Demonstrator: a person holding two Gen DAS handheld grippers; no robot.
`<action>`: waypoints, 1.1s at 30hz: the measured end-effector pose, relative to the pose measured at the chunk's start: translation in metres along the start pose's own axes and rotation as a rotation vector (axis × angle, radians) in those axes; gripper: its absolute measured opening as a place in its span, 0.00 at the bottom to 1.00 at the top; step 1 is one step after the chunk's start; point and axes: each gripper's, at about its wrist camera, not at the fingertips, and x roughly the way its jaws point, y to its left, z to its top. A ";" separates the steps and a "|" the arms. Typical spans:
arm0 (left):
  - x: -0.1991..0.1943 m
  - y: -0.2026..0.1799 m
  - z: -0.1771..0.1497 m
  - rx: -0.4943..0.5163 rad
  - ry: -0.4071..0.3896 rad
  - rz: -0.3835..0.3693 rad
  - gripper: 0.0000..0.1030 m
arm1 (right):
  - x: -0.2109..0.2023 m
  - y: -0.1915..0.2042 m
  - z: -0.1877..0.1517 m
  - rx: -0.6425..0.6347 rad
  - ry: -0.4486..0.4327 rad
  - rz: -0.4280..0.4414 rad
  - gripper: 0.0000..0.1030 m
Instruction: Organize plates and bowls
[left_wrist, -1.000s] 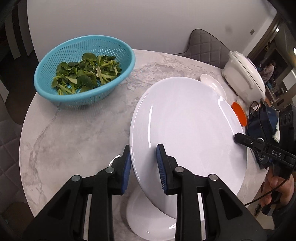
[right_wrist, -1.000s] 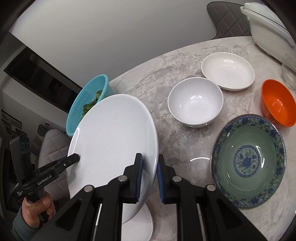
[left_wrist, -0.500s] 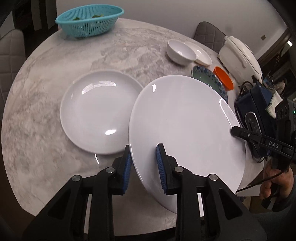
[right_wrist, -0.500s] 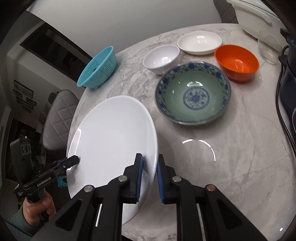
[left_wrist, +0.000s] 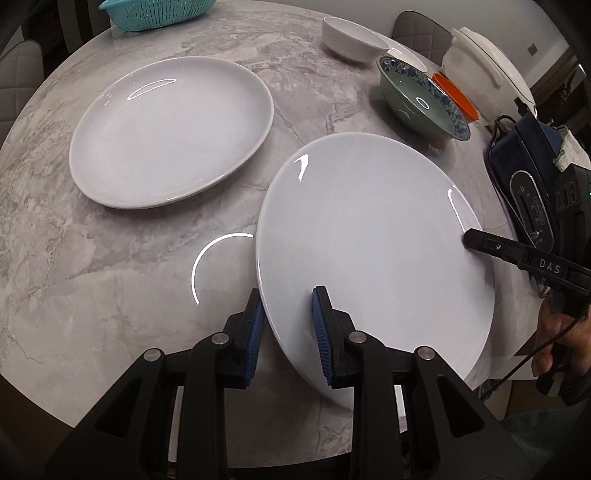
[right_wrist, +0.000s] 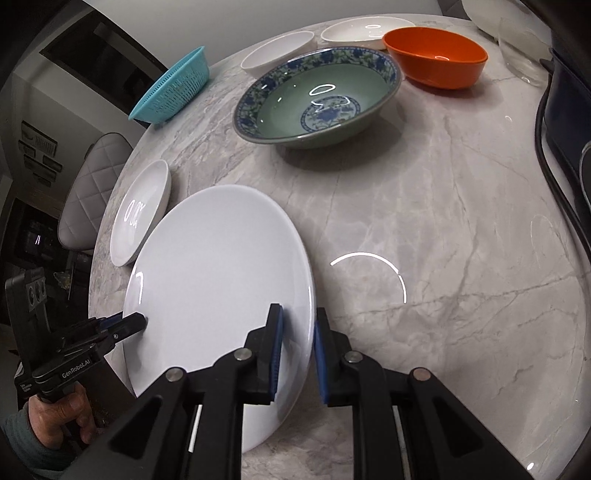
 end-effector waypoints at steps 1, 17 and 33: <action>0.002 0.000 0.000 0.004 0.004 0.004 0.23 | 0.001 0.000 0.000 -0.006 -0.001 -0.002 0.17; -0.008 0.012 0.000 -0.013 -0.036 0.012 0.64 | 0.007 0.008 -0.009 -0.086 -0.025 -0.025 0.23; -0.144 0.115 0.015 -0.271 -0.352 0.064 1.00 | -0.077 -0.010 0.009 0.257 -0.209 0.415 1.00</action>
